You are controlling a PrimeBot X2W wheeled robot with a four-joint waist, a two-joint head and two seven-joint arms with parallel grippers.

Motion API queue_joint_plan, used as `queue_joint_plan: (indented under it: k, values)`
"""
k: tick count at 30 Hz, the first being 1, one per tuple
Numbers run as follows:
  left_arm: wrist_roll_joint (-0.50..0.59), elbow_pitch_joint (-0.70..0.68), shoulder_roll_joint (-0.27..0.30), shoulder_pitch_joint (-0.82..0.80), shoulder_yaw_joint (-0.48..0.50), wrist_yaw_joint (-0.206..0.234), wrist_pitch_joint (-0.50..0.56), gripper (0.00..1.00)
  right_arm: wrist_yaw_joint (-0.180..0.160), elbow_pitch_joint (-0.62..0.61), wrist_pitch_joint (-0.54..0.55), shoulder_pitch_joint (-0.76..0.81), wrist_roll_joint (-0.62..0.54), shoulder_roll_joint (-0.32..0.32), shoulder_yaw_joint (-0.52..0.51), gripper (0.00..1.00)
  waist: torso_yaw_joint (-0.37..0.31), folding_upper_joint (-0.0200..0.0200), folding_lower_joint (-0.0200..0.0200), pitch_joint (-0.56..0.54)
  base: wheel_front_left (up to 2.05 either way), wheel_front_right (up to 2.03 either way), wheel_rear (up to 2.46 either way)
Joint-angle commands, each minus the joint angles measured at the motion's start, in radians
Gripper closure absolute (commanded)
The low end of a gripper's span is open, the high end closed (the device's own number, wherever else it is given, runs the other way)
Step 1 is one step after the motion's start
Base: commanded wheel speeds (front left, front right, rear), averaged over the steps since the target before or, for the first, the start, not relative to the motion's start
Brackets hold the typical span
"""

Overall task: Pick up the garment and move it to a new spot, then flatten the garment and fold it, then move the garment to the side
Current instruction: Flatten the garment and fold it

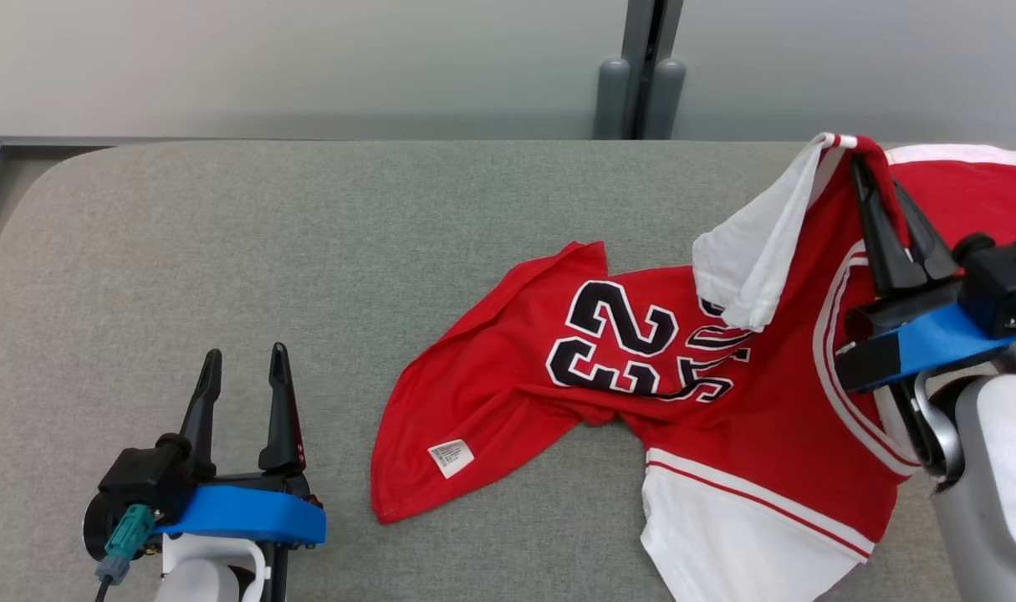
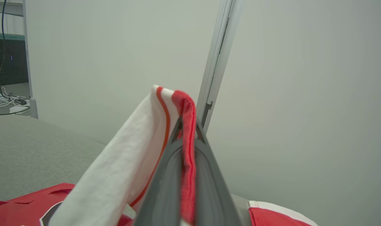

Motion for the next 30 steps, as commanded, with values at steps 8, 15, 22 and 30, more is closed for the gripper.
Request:
queue_joint_plan:
  k: [8, 15, 22, 30]
  values:
    - [-0.017, 0.003, -0.001, -0.042, -0.024, -0.007, -0.003, 0.0, 0.0, 0.211, -0.042, -0.152, -0.029, -0.042, -0.022, 1.0, 0.067, 0.0, 0.0, 0.045, 0.0, 0.0, 0.0]
    - [-0.029, 0.004, -0.001, -0.069, -0.053, -0.007, -0.002, 0.0, 0.0, 0.394, -0.065, -0.303, -0.072, -0.068, -0.035, 1.0, 0.111, 0.0, 0.0, 0.084, 0.0, 0.0, 0.0]
    - [-0.04, 0.007, -0.001, -0.103, -0.086, -0.008, -0.002, 0.0, 0.0, 0.597, -0.07, -0.423, -0.133, -0.068, -0.098, 1.0, 0.15, 0.0, 0.0, 0.119, 0.0, 0.0, 0.0]
    - [-0.046, 0.009, -0.001, -0.115, -0.094, -0.003, -0.002, 0.0, 0.0, 0.799, -0.088, -0.46, -0.188, -0.037, -0.158, 0.0, 0.149, 0.0, 0.0, 0.14, 0.0, 0.0, 0.0]
